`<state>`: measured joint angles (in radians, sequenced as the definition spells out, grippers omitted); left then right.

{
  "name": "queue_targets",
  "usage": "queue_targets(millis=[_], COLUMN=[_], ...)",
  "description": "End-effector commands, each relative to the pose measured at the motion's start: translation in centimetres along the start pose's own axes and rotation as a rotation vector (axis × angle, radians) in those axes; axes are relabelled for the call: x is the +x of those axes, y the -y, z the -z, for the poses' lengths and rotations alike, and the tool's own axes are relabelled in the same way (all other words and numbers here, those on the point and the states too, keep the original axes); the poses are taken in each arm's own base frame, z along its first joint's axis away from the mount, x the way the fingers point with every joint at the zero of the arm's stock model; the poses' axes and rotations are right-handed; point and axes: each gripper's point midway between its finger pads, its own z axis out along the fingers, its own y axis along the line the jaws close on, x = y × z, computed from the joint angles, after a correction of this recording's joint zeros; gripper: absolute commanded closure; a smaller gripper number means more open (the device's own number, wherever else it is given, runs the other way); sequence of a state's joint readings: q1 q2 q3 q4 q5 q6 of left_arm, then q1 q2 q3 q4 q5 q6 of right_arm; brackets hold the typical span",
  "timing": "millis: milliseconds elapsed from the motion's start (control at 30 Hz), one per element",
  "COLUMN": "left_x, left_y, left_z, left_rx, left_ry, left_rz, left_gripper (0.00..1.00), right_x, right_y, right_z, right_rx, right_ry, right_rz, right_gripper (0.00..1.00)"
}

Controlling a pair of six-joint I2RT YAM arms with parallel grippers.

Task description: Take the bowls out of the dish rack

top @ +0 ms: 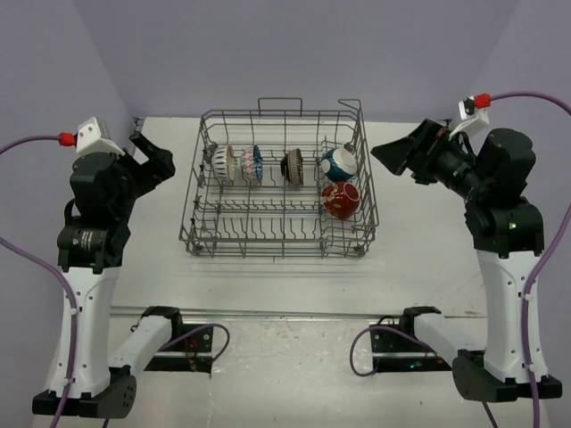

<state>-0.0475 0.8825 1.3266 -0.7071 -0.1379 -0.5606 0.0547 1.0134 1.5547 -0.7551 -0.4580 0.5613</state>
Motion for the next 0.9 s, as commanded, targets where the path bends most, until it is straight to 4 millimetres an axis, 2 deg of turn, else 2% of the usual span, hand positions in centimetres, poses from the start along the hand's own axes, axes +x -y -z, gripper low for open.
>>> queue_targets(millis=[0,33,100,133,167,233,267,300,333,367,400,433,467,500,567,600,667,700,767,800,867], left_x=[1.0,1.4,1.7,1.6,1.6,1.6,1.2,1.5,1.4,1.1,1.1,1.0,1.1,0.9,1.1,1.1,1.3,1.1,1.2,1.0,1.2], left_y=[-0.2,-0.3,-0.3,-0.3,-0.3,-0.3,-0.1,-0.3,-0.2,0.0,0.2,0.4,0.4,0.5,0.5,0.5,0.1,0.0,0.0,0.1,0.0], left_z=[-0.4,-0.5,-0.6,-0.6,-0.7,-1.1,-1.1,-1.6,-1.7,-1.9,-2.1,-2.2,-2.5,-2.6,-3.1,-3.4,-4.1,-4.5,-5.4,-5.7,-6.5], left_rx=[-0.016,-0.017,-0.018,-0.02,-0.022,-0.027,-0.028,-0.043,-0.046,-0.043,-0.037,-0.033,-0.034,-0.029,-0.032,-0.034,-0.054,-0.06,-0.064,-0.068,-0.079], left_ry=[-0.046,-0.056,-0.063,-0.063,-0.064,-0.073,-0.069,-0.088,-0.091,-0.095,-0.099,-0.099,-0.104,-0.098,-0.098,-0.095,-0.101,-0.096,-0.099,-0.097,-0.105], left_rz=[0.01,0.015,0.02,0.022,0.021,0.012,0.011,0.007,0.005,0.007,0.004,0.006,0.005,0.007,0.006,0.005,-0.01,-0.023,-0.036,-0.044,-0.051], left_gripper=[0.02,0.03,0.03,0.03,0.03,0.03,0.03,0.03,0.03,0.03,0.03,0.03,0.03,0.03,0.03,0.03,0.03,0.03,0.03,0.04,0.04], right_x=[-0.3,-0.8,-0.5,-0.9,-0.4,-0.7,0.4,-0.1,0.4,1.9,1.5,2.3,4.1,3.5,5.4,6.3,8.1,9.2,10.4,11.6,13.0], right_y=[-3.5,-4.5,-5.6,-5.7,-6.5,-7.7,-7.4,-8.2,-8.6,-7.3,-8.1,-8.5,-7.5,-8.6,-9.2,-8.9,-9.6,-9.2,-9.3,-8.5,-8.3], right_z=[-1.9,-2.6,-4.4,-6.4,-7.5,-9.3,-12.2,-13.0,-14.2,-17.3,-18.1,-19.2,-21.9,-22.4,-24.2,-26.2,-27.7,-29.2,-30.4,-31.7,-32.5], right_rx=[-0.19,-0.247,-0.28,-0.284,-0.309,-0.34,-0.34,-0.358,-0.372,-0.342,-0.356,-0.364,-0.347,-0.376,-0.379,-0.371,-0.388,-0.381,-0.372,-0.349,-0.339], right_ry=[-0.062,-0.059,-0.1,-0.117,-0.144,-0.159,-0.211,-0.213,-0.238,-0.296,-0.297,-0.324,-0.38,-0.372,-0.431,-0.446,-0.477,-0.491,-0.504,-0.517,-0.54], right_rz=[-0.037,-0.028,-0.046,-0.044,-0.041,-0.035,-0.058,-0.06,-0.071,-0.099,-0.093,-0.096,-0.117,-0.106,-0.114,-0.118,-0.131,-0.142,-0.153,-0.164,-0.177], right_gripper=[0.01,0.03,0.04,0.04,0.03,0.01,0.01,0.01,0.01,0.01,0.01,0.01,0.01,0.02,0.06,0.07,0.08,0.09,0.1,0.1,0.13])
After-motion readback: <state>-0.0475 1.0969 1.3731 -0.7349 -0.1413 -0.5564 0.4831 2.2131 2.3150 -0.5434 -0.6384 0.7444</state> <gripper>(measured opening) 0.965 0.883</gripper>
